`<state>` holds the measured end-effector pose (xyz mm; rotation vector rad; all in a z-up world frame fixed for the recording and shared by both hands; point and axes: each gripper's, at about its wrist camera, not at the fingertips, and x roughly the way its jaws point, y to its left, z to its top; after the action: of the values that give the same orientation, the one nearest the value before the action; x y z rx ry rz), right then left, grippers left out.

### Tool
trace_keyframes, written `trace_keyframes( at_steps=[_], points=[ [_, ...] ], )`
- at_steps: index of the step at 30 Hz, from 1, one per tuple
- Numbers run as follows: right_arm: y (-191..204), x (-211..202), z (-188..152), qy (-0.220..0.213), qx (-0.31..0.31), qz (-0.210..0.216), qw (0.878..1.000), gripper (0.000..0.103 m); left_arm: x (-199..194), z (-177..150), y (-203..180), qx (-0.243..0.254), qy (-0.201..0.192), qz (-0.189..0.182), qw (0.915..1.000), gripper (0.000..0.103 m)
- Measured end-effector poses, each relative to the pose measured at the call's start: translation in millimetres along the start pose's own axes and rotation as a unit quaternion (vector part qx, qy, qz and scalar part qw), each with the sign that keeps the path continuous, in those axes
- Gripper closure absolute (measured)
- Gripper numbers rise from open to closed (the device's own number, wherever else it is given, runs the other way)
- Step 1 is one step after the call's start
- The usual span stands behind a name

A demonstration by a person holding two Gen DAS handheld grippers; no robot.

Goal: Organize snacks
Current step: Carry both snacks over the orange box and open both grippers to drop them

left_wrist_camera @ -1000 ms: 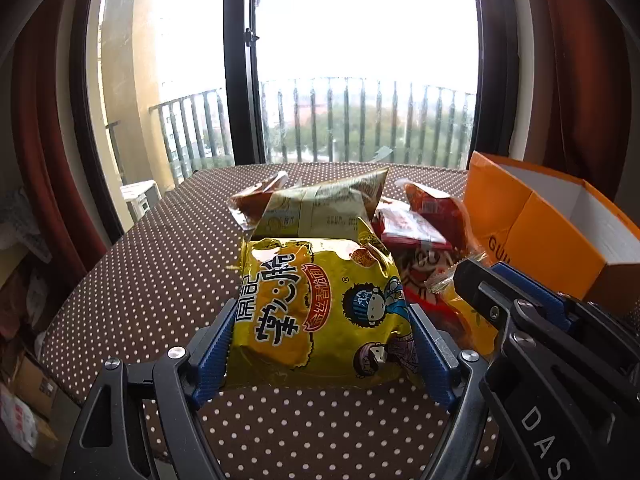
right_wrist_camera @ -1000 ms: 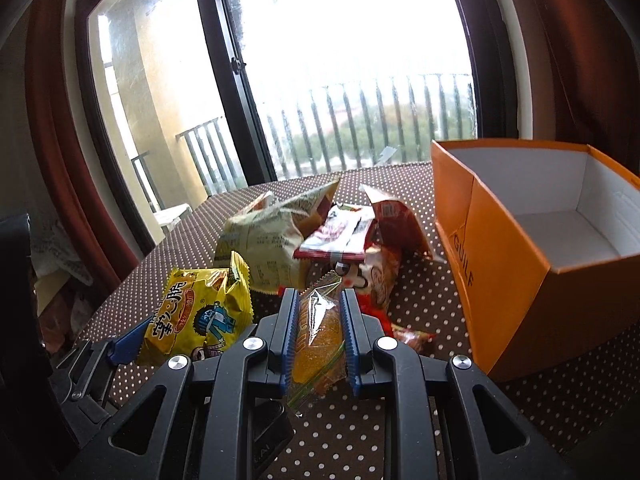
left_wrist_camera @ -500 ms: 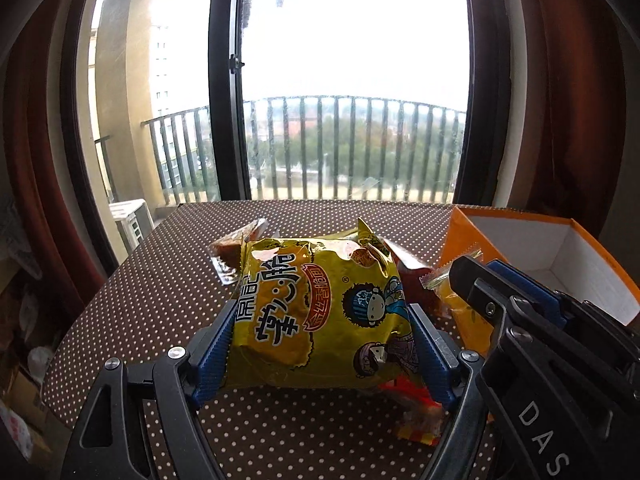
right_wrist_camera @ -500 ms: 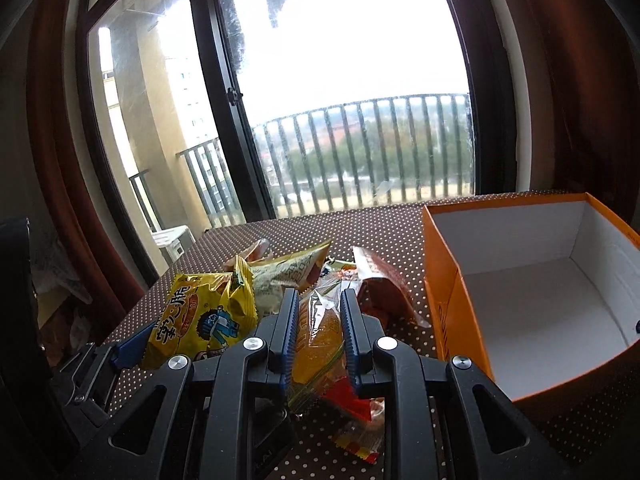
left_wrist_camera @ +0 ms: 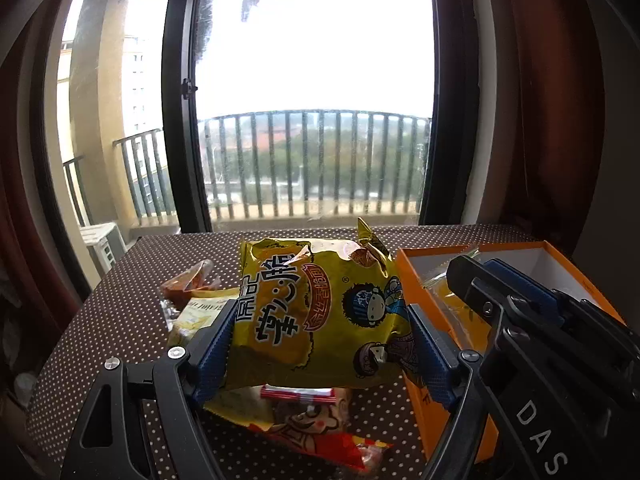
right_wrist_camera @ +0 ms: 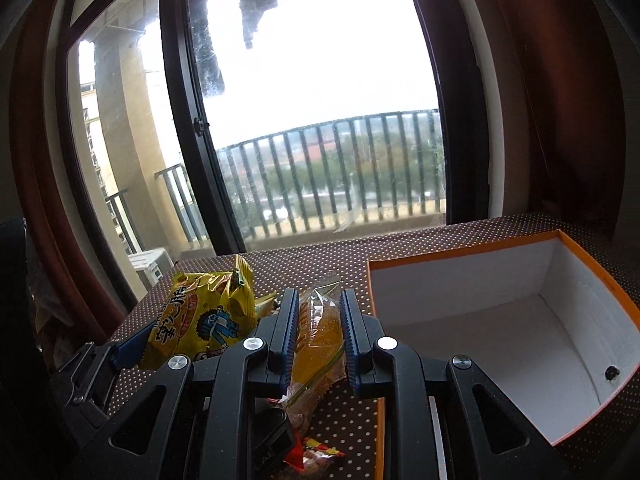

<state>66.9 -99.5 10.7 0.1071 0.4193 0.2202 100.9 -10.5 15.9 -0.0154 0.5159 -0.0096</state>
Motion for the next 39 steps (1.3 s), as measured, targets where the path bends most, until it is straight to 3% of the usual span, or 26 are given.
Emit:
trace_keyframes(
  at_steps=[17, 27, 33, 39],
  points=[
    [-86.0, -8.4, 19.6, -0.019, 0.027, -0.068, 0.997, 0.079, 39.2, 20.7, -95.2, 0.034, 0.023, -0.089, 0.9952, 0.022],
    [-136.3, -2.8, 29.9, -0.014, 0.067, -0.099, 0.993, 0.079, 70.0, 35.2, -143.9, 0.066, 0.079, -0.118, 0.9877, 0.021],
    [-159.3, 7.4, 35.2, -0.004, 0.075, -0.117, 0.99, 0.079, 95.6, 35.9, -163.0, 0.077, 0.142, -0.147, 0.9759, 0.016],
    [-175.1, 28.6, 34.3, 0.024, 0.085, -0.132, 0.987, 0.079, 115.1, 34.8, -177.1, 0.103, 0.174, -0.154, 0.9671, 0.014]
  ],
)
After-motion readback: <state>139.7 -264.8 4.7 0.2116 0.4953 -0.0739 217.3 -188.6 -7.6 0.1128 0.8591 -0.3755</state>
